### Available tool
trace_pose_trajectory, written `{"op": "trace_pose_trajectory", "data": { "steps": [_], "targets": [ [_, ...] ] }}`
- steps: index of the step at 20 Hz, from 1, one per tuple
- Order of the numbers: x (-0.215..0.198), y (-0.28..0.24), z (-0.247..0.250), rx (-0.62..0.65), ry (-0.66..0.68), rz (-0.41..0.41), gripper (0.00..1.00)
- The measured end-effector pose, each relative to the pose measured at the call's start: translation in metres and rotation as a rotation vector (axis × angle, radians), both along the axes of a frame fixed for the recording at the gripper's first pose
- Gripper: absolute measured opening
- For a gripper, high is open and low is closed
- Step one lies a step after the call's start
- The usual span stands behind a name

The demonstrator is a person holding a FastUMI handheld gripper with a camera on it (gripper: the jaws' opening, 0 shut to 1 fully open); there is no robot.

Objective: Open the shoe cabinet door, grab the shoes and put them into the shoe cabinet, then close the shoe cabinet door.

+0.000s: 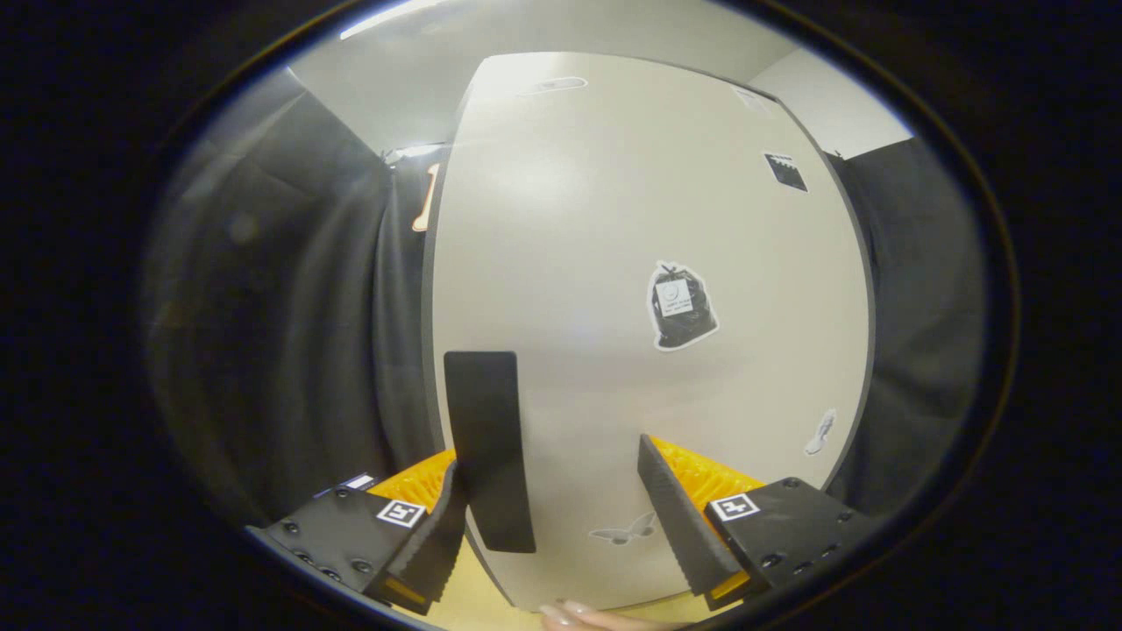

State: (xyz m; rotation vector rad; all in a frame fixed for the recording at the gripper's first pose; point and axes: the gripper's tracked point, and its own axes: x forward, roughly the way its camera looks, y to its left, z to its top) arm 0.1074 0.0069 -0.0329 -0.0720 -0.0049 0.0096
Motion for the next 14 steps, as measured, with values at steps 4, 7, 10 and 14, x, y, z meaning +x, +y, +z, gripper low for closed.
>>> {"op": "trace_pose_trajectory", "data": {
  "steps": [4, 7, 10, 14],
  "targets": [
    [0.0041, 0.0026, -0.0008, 0.002, -0.014, -0.01, 0.99],
    [0.0047, 0.0023, 0.001, 0.001, -0.023, -0.016, 0.99],
    [0.0053, 0.0021, 0.0007, 0.002, -0.025, -0.016, 0.99],
    [0.0043, 0.0023, 0.0014, 0.0, -0.028, -0.014, 0.99]
  ]
}}
